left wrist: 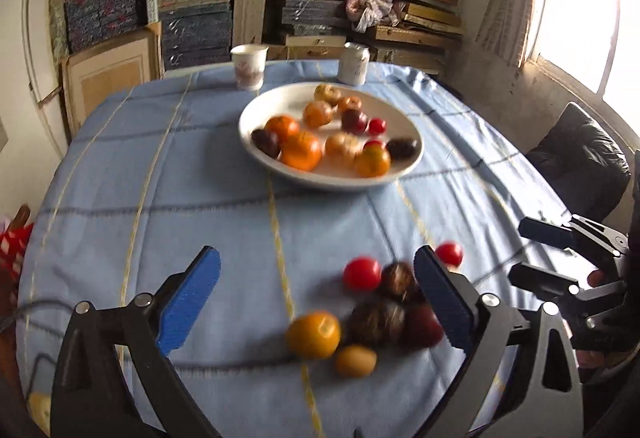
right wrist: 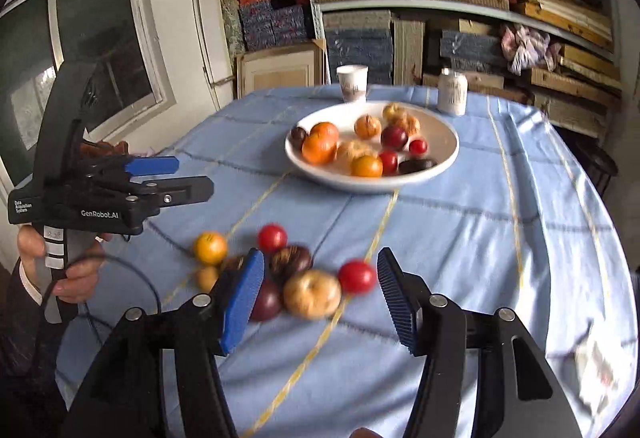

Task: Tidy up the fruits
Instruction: 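Move both tools back over the remaining fruits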

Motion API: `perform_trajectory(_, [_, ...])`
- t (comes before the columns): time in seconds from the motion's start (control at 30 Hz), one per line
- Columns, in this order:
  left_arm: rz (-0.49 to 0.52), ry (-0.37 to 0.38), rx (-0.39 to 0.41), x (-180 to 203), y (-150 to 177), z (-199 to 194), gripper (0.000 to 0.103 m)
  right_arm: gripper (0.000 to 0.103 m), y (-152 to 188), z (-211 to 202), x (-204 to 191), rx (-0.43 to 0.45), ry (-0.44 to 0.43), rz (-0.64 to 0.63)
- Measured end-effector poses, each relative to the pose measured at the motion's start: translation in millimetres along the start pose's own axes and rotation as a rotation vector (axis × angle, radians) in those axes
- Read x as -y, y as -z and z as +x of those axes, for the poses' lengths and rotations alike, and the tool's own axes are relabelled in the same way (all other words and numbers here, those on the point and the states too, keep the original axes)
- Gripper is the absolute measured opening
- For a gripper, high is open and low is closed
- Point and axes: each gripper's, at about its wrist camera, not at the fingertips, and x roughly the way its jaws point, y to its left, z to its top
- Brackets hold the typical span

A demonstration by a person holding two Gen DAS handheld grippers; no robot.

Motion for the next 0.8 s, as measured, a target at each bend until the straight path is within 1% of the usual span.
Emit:
perform_trajectory(0.07, [0.009,0.003,0.013,-2.0,16.8,-1.9,0.096,0.06,10.7,3.7,-0.9,-0.04,-0.005,0.032])
perform_trajectory(0.1, [0.01,-0.006,0.007,-3.4,24.7,-1.2,0.096,0.06,14.2,6.2,-1.9,-0.057,-0.004,0.038])
perform_trajectory(0.17, [0.018,-0.037,-0.006,-4.1,34.7,-0.6,0.096,0.06,19.3,13.6,-5.7,-0.078,0.021,0.028])
perform_trajectory(0.23, [0.033,-0.048,0.004,-4.1,40.0,-3.4,0.096,0.059,20.2,21.6,-6.6,-0.094,0.033,0.033])
perform_trajectory(0.3, [0.029,-0.043,0.016,-6.4,41.7,-6.6,0.096,0.058,18.1,29.1,-5.2,-0.108,0.046,0.05])
perform_trajectory(0.4, [0.013,-0.027,0.024,-9.4,40.6,-10.5,0.096,0.054,18.3,38.1,-1.9,-0.126,0.065,0.079])
perform_trajectory(0.5, [0.011,-0.044,0.035,-9.1,39.1,-13.6,0.096,0.054,17.3,45.5,1.0,-0.143,0.048,0.113])
perform_trajectory(0.8, [0.007,-0.052,0.056,-11.1,36.7,-20.3,0.096,0.054,14.1,59.2,-5.6,-0.167,0.05,0.103])
